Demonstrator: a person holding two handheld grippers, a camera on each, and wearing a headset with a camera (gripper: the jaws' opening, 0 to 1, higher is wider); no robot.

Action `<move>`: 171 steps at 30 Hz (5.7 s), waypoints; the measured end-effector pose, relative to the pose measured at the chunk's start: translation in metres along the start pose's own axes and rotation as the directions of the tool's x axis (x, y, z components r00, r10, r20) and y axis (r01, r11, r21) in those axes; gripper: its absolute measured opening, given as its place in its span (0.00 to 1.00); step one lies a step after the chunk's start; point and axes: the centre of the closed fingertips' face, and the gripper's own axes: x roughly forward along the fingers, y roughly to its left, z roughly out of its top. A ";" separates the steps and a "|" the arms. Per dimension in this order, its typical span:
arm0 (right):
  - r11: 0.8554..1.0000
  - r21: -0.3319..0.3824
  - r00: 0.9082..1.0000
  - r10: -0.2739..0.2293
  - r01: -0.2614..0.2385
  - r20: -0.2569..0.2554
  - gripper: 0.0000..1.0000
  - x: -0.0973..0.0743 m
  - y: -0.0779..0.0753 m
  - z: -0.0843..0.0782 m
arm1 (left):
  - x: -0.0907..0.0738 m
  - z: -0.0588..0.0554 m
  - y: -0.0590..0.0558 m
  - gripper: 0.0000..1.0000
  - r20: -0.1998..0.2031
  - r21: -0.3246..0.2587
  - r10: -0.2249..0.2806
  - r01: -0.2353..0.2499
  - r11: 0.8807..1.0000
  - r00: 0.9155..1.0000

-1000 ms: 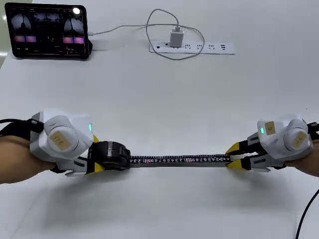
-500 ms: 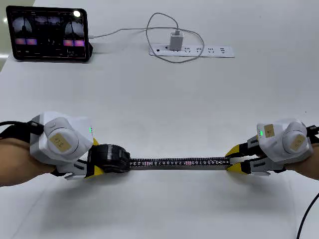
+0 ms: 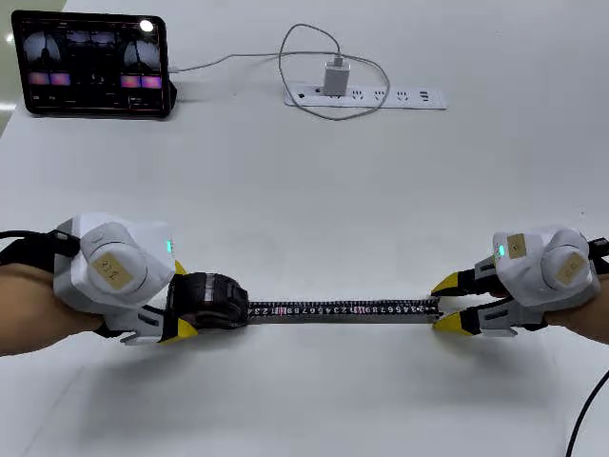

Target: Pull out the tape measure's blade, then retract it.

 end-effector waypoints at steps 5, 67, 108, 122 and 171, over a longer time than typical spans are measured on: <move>1.000 0.010 1.000 0.001 -0.001 0.007 0.23 0.002 0.001 0.000 | 0.000 -0.001 -0.001 0.38 -0.001 -0.002 0.000 0.000 1.000 1.000; 0.941 0.274 0.952 -0.251 0.198 0.175 0.54 -0.031 0.018 0.050 | -0.062 -0.014 -0.012 0.63 0.212 -0.355 0.197 -0.112 0.928 0.957; 0.884 0.374 0.908 -0.371 0.280 0.195 0.80 -0.048 0.058 0.042 | -0.097 -0.040 -0.047 0.72 0.266 -0.514 0.350 -0.175 0.840 0.898; 0.868 0.391 0.892 -0.404 0.305 0.201 0.81 -0.054 0.070 0.039 | -0.102 -0.042 -0.058 0.74 0.271 -0.541 0.390 -0.196 0.818 0.880; 0.834 0.445 0.867 -0.452 0.326 0.210 0.80 -0.043 0.086 0.032 | -0.101 -0.044 -0.065 0.76 0.272 -0.605 0.451 -0.213 0.767 0.850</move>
